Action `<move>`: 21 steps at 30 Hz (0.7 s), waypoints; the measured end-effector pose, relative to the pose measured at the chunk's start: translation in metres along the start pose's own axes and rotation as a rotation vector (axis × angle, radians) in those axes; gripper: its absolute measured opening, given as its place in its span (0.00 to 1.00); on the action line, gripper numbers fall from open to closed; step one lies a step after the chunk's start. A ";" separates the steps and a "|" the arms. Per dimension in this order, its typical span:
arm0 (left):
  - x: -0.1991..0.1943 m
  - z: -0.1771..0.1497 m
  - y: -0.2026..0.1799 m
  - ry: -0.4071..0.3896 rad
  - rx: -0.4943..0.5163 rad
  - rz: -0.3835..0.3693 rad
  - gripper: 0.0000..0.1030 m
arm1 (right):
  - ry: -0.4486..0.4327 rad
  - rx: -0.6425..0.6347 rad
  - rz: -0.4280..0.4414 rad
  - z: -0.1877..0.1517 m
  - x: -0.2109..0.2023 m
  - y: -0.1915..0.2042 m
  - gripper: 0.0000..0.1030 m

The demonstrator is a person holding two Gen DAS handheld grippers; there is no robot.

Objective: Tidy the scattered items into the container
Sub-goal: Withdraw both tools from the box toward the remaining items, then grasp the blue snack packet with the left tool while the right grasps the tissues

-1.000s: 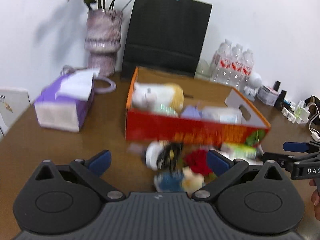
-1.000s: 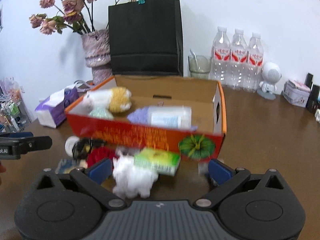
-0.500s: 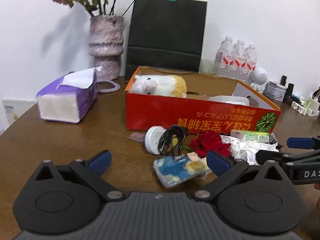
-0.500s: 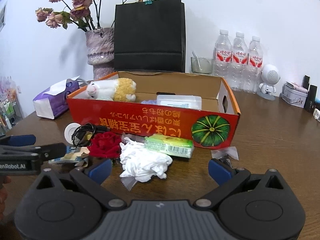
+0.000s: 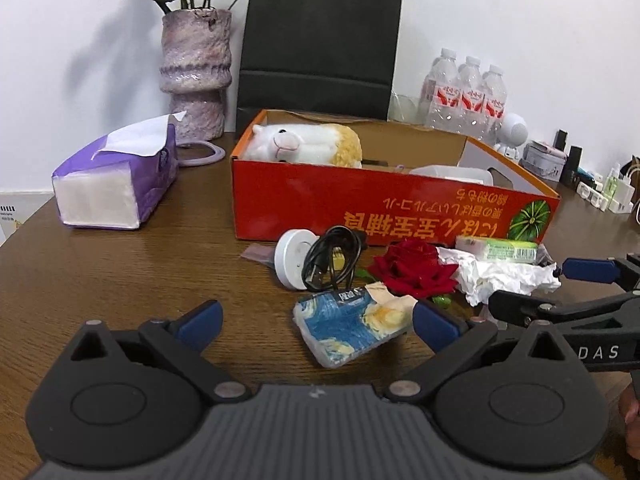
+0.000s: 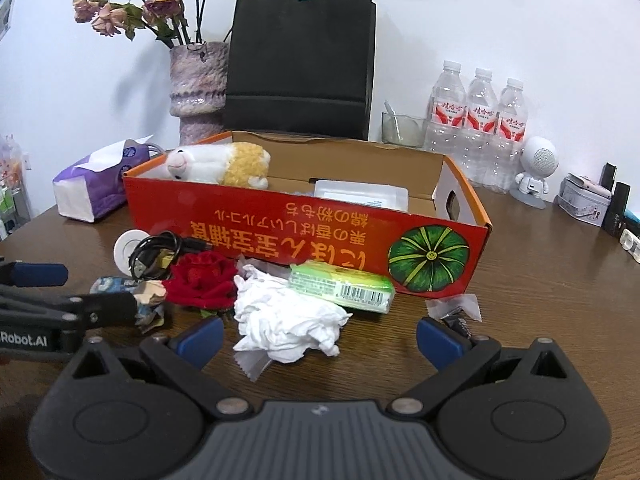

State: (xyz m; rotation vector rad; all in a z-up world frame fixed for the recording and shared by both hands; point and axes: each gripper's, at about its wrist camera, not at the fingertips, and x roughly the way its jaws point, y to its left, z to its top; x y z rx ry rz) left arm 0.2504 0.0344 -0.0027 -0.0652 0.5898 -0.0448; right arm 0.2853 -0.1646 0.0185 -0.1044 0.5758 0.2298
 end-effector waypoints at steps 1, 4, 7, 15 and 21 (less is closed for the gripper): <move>0.002 0.000 -0.001 0.007 0.003 -0.007 1.00 | -0.001 -0.004 -0.001 0.000 0.001 0.000 0.98; 0.008 0.003 -0.004 0.022 0.012 -0.028 1.00 | 0.003 -0.015 -0.015 0.003 0.007 0.001 0.96; 0.010 0.003 -0.005 0.037 0.016 -0.056 0.96 | 0.016 0.020 0.042 0.007 0.013 -0.004 0.88; 0.007 0.000 0.000 0.045 -0.005 -0.103 0.41 | 0.043 0.031 0.092 0.002 0.014 0.000 0.15; -0.003 -0.003 0.006 0.012 -0.024 -0.119 0.28 | -0.020 0.060 0.095 -0.001 -0.003 -0.006 0.13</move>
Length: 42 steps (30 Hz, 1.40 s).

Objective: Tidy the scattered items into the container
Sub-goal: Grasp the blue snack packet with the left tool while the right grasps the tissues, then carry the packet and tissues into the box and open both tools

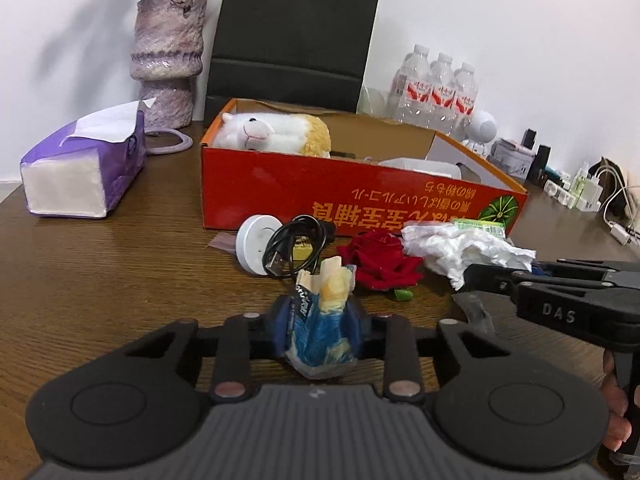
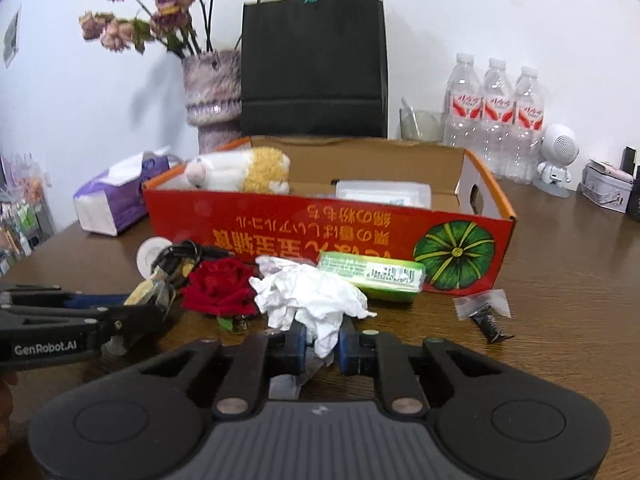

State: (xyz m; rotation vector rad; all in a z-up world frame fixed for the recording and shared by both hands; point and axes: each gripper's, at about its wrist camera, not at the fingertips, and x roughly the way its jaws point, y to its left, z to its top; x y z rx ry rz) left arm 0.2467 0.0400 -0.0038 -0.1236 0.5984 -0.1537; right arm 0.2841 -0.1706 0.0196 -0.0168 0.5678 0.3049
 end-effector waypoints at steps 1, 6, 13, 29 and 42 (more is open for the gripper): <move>-0.002 -0.001 0.001 -0.004 -0.003 -0.002 0.28 | -0.008 0.008 0.002 0.000 -0.002 -0.002 0.13; -0.011 -0.002 -0.001 -0.042 0.002 0.010 0.25 | -0.051 0.061 0.012 0.003 -0.015 -0.010 0.13; -0.027 0.009 0.001 -0.106 -0.038 -0.032 0.24 | -0.112 0.113 0.046 0.015 -0.036 -0.021 0.13; 0.046 0.122 -0.039 -0.257 -0.035 0.062 0.25 | -0.061 0.100 -0.043 0.112 0.051 -0.027 0.13; 0.099 0.116 -0.033 -0.164 0.033 0.108 0.70 | -0.004 0.120 -0.094 0.115 0.098 -0.043 0.56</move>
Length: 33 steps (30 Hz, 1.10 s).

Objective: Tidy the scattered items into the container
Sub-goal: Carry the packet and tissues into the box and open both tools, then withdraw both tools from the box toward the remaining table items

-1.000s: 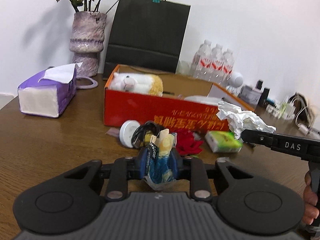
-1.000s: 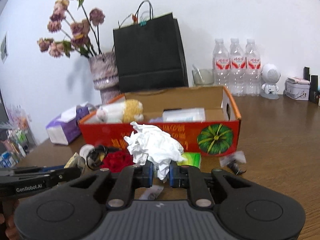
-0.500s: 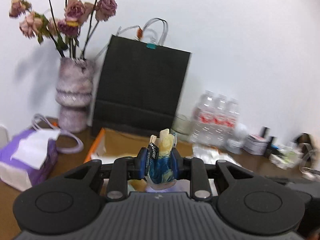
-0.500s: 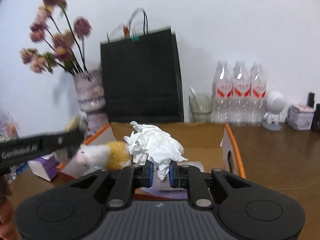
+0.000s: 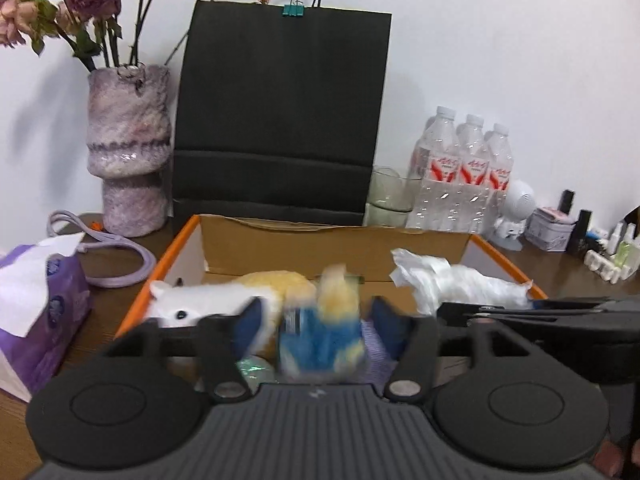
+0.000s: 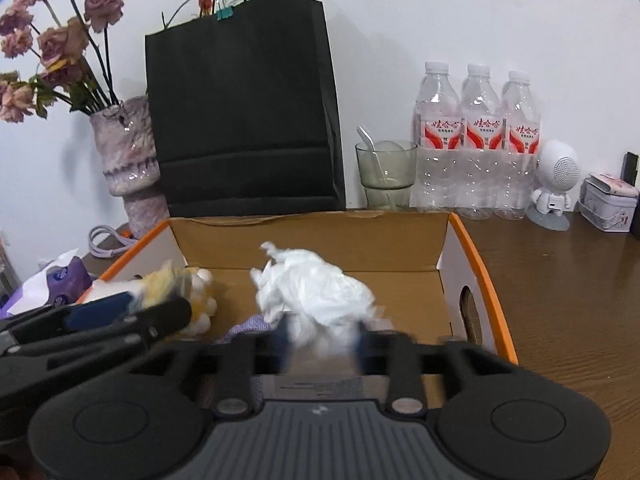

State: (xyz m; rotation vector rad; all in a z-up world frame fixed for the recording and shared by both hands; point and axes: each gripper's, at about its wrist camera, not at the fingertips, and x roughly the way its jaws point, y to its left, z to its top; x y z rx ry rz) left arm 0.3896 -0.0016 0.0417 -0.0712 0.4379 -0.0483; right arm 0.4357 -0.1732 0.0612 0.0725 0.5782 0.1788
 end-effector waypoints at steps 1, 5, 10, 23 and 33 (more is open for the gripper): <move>-0.001 0.001 0.001 -0.004 0.003 0.015 0.78 | -0.004 0.001 -0.027 0.000 0.000 -0.002 0.70; -0.008 0.006 0.010 -0.025 -0.036 0.060 1.00 | -0.003 0.055 -0.035 0.002 -0.003 -0.015 0.93; -0.012 0.013 0.021 -0.014 -0.101 0.032 1.00 | 0.001 0.094 0.025 0.005 -0.008 -0.021 1.00; -0.047 0.030 0.039 -0.085 -0.118 0.067 1.00 | -0.044 0.070 0.044 0.014 -0.035 -0.018 1.00; -0.110 0.007 0.068 -0.136 -0.067 0.075 1.00 | -0.068 0.050 -0.004 -0.010 -0.079 -0.045 1.00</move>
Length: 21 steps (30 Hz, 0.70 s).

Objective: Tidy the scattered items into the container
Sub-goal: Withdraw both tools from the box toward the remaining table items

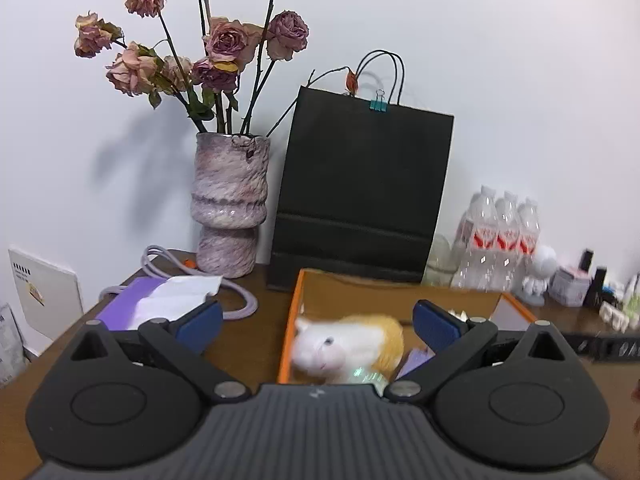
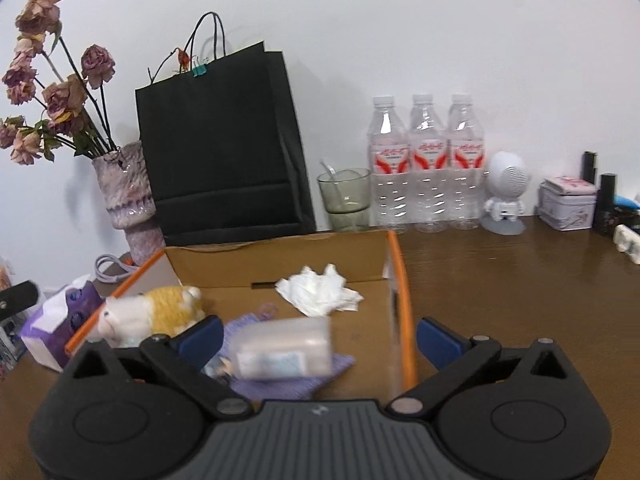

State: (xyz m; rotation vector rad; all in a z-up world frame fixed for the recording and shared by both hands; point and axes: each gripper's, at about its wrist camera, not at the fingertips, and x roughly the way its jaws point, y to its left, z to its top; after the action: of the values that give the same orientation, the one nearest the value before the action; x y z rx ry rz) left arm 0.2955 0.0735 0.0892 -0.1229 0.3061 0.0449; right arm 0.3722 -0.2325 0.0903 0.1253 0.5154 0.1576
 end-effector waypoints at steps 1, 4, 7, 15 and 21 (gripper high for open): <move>-0.005 -0.005 0.003 0.004 0.010 -0.004 1.00 | -0.003 -0.004 -0.006 -0.003 -0.006 -0.003 1.00; -0.014 -0.021 0.013 0.022 0.012 0.007 1.00 | -0.019 -0.009 -0.022 -0.016 -0.023 -0.015 1.00; -0.014 -0.036 0.021 0.064 0.019 0.021 1.00 | -0.022 -0.005 -0.050 -0.030 -0.033 -0.027 1.00; -0.008 -0.059 0.026 0.129 0.042 0.018 1.00 | 0.063 -0.002 -0.020 -0.066 -0.032 -0.023 1.00; 0.006 -0.068 0.024 0.203 0.035 -0.057 0.68 | 0.051 -0.158 0.059 -0.078 -0.030 0.036 0.98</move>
State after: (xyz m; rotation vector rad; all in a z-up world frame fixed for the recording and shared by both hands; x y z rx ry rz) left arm 0.2795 0.0884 0.0198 -0.1019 0.5059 -0.0293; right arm 0.3037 -0.1967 0.0428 -0.0179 0.5482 0.2592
